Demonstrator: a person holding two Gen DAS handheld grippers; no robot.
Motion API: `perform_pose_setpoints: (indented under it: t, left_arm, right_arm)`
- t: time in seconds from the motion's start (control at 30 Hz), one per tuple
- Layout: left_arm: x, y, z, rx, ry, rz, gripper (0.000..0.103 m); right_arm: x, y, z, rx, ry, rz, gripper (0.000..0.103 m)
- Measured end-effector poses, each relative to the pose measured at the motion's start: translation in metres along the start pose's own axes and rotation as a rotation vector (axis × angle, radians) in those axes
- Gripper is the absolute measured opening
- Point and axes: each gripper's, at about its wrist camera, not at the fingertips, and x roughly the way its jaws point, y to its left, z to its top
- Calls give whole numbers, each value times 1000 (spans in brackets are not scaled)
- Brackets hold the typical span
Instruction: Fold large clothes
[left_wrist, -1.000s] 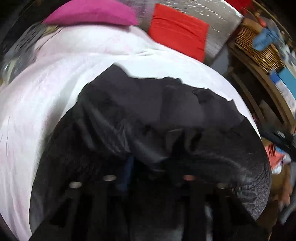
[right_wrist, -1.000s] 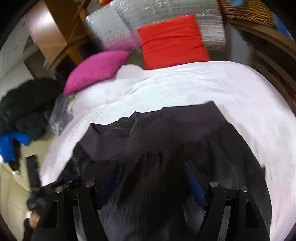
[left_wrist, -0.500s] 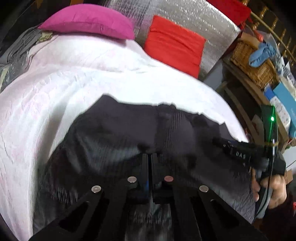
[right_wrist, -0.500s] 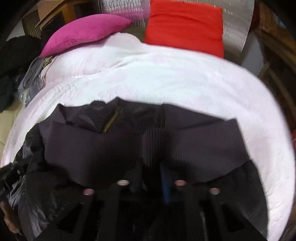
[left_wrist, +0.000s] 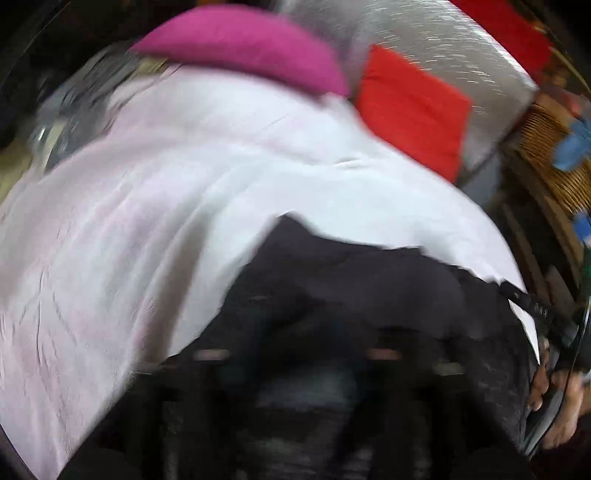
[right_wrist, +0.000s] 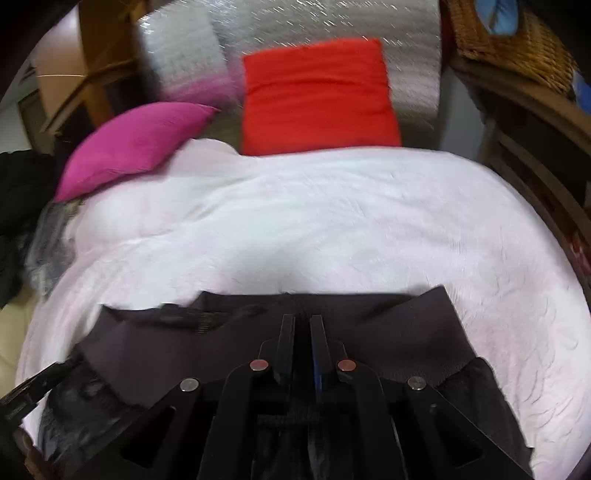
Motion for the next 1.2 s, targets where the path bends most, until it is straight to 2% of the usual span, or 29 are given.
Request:
perform_pose_setpoints:
  t: [0.07, 0.1, 0.17, 0.3, 0.37, 0.53, 0.57, 0.67, 0.73, 0.87, 0.9, 1.0, 1.1, 1.13, 1.17, 1.2]
  left_arm:
    - [5, 10, 0, -45, 17, 8, 60]
    - [7, 10, 0, -44, 27, 9, 65]
    - [9, 8, -2, -18, 39, 12, 72]
    - [7, 11, -4, -42, 21, 20, 72]
    - [6, 13, -5, -50, 9, 40, 72]
    - [11, 18, -13, -63, 9, 110, 70]
    - [10, 15, -15, -52, -3, 124, 69]
    - [4, 7, -18, -3, -40, 171, 67]
    - [1, 6, -20, 10, -56, 206, 67]
    - [-10, 12, -20, -2, -98, 258, 63]
    - [-12, 15, -20, -15, -102, 269, 63]
    - [-13, 23, -22, -46, -105, 289, 61]
    - [-13, 25, -22, -52, -113, 302, 61]
    - [-13, 25, -23, -50, -114, 305, 61]
    - [-12, 25, -23, -48, -116, 306, 61]
    - [-12, 25, -24, -47, -116, 304, 61]
  right_arm:
    - [21, -7, -5, 13, 19, -61, 6]
    - [29, -18, -7, 52, 54, -58, 6]
    - [41, -30, -10, 120, 95, -21, 6]
    - [26, -44, -6, 225, 94, 114, 7]
    - [20, -41, -4, 222, 91, 141, 8]
    - [-17, -10, -1, 117, 33, 214, 11]
    - [-23, 1, -2, 84, 36, 251, 21]
    - [-34, 23, -4, 51, 38, 347, 90]
    - [-42, 35, -5, 74, 16, 413, 90]
    - [-38, 63, -6, 35, 49, 429, 85]
    - [-34, 76, -7, -12, 72, 405, 80]
    - [-15, 105, -14, -99, 152, 352, 74]
    - [15, 122, -19, -131, 243, 289, 72]
    - [23, 127, -21, -149, 248, 252, 72]
    - [28, 131, -23, -175, 234, 219, 62]
    - [31, 136, -24, -210, 214, 181, 42]
